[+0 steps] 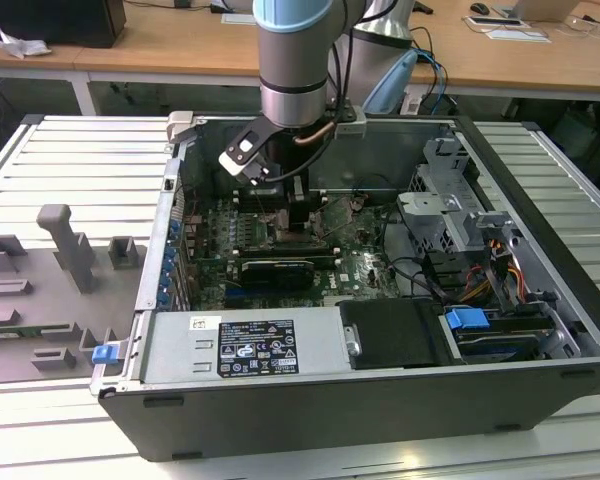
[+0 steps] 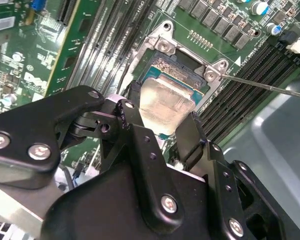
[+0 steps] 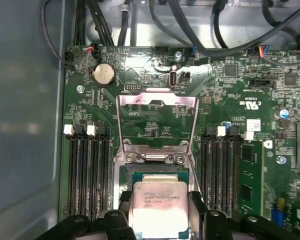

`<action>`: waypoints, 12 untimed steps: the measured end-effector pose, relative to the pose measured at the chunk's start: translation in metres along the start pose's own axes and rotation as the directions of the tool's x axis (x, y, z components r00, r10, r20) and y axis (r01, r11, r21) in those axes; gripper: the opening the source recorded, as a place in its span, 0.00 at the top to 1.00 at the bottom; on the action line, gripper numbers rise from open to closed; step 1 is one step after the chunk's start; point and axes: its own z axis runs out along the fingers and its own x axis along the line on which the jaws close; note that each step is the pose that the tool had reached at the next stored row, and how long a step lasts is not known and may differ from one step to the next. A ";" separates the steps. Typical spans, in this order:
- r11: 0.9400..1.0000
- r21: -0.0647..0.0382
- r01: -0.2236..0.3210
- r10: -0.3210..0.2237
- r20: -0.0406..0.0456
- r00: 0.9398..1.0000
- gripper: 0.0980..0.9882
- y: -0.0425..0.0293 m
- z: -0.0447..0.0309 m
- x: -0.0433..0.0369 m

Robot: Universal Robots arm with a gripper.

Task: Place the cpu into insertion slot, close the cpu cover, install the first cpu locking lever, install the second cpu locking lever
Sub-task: 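Place the cpu into insertion slot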

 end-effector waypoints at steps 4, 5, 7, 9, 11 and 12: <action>1.000 0.000 0.000 0.000 0.000 1.000 0.52 -0.0016 0.0056 0.0011; 1.000 0.000 0.000 0.000 0.000 1.000 0.52 -0.0029 0.0062 0.0011; 1.000 0.000 -0.003 0.003 0.000 1.000 0.52 -0.0040 0.0073 0.0013; 1.000 0.000 -0.005 0.005 0.000 1.000 0.52 -0.0042 0.0087 0.0018; 1.000 0.000 -0.005 0.005 0.000 1.000 0.52 -0.0042 0.0102 0.0034; 1.000 0.000 -0.009 0.009 0.001 1.000 0.52 -0.0042 0.0110 0.0036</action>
